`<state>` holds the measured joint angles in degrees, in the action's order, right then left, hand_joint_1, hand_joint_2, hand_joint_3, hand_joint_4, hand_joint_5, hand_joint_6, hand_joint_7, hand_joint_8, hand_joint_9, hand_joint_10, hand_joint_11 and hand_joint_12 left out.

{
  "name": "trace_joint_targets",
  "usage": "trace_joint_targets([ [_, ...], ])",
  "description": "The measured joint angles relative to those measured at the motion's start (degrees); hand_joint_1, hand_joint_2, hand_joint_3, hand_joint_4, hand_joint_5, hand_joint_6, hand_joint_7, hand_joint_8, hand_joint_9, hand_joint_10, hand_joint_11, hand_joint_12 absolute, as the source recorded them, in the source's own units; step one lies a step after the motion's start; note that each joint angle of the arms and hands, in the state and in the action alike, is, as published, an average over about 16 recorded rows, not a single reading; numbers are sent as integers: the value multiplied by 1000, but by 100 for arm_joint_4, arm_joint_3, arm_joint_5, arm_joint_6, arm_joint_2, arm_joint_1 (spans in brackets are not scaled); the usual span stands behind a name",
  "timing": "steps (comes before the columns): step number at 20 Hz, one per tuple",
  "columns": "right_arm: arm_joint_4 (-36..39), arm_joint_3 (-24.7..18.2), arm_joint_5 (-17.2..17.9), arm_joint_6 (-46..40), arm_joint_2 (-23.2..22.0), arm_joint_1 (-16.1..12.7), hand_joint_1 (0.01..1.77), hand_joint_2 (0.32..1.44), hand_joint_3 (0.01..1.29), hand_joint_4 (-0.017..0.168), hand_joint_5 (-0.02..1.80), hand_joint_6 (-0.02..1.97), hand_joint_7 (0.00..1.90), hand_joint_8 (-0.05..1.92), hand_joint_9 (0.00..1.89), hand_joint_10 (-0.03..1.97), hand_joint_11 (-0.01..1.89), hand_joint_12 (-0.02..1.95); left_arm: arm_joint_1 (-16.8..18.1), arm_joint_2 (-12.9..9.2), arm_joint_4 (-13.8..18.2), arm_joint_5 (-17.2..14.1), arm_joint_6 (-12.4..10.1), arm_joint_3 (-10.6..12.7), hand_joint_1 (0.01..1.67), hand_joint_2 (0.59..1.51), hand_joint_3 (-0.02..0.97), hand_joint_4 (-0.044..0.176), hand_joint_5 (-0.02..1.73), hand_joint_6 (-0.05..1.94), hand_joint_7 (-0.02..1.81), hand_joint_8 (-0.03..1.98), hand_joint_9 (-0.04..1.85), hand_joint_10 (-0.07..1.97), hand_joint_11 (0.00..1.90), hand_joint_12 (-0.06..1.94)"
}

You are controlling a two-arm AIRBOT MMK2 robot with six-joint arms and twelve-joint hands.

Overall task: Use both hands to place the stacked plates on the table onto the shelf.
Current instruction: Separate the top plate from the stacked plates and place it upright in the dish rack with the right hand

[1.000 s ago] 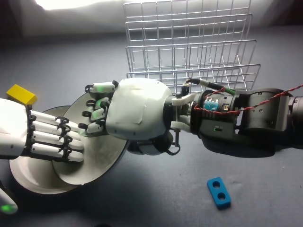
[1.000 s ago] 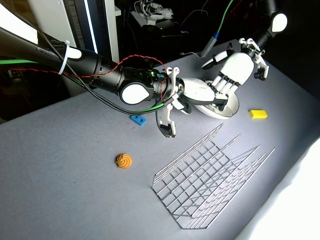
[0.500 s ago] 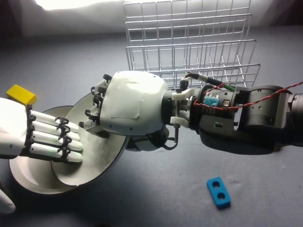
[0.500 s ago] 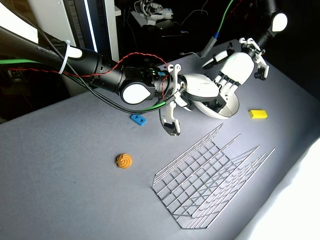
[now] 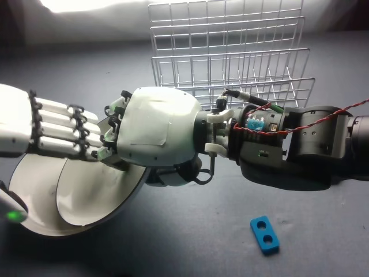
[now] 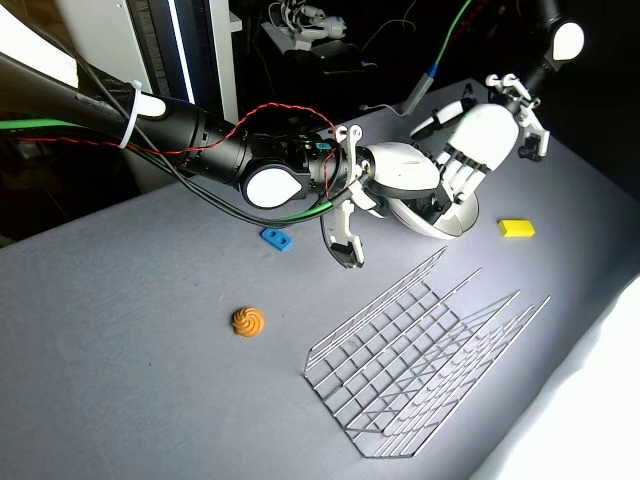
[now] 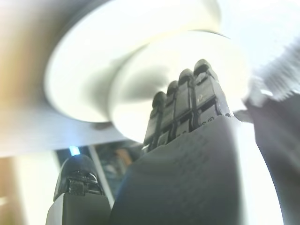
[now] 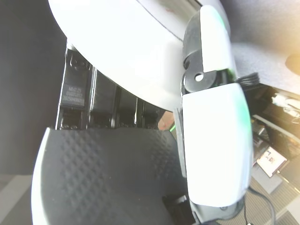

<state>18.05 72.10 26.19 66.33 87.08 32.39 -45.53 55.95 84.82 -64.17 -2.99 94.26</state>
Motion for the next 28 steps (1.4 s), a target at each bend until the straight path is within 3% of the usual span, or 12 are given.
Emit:
trace_joint_targets([
  [8, -78, -162, 12, -4, -138, -64, 1197, 1010, 11, 2, 803, 986, 923, 875, 1009, 761, 681, 1231, 807, -401, 338, -58, -528, 62, 17, 1079, 21, 3, 18, 6, 15, -11, 22, 7, 15, -12],
  [15, -304, -613, -7, 108, -485, -202, 1266, 1006, 10, -6, 863, 864, 997, 764, 969, 1140, 782, 1259, 2029, -907, 1200, -155, -1271, -47, 17, 1080, 21, 6, 17, 5, 14, -11, 22, 6, 15, -13],
  [22, -529, -1209, -85, 238, -937, -443, 1324, 1004, 10, -5, 914, 812, 1036, 757, 1027, 1024, 872, 1261, 3381, -1310, 2272, -293, -2012, -178, 17, 1082, 22, 7, 16, 5, 18, -12, 21, 7, 15, -14],
  [28, -607, -1768, -208, 289, -1399, -759, 1364, 1002, 10, -1, 938, 846, 1037, 772, 1001, 1043, 891, 1157, 4053, -1465, 2866, -395, -2380, -215, 17, 1082, 22, 7, 16, 5, 20, -12, 21, 6, 15, -14],
])
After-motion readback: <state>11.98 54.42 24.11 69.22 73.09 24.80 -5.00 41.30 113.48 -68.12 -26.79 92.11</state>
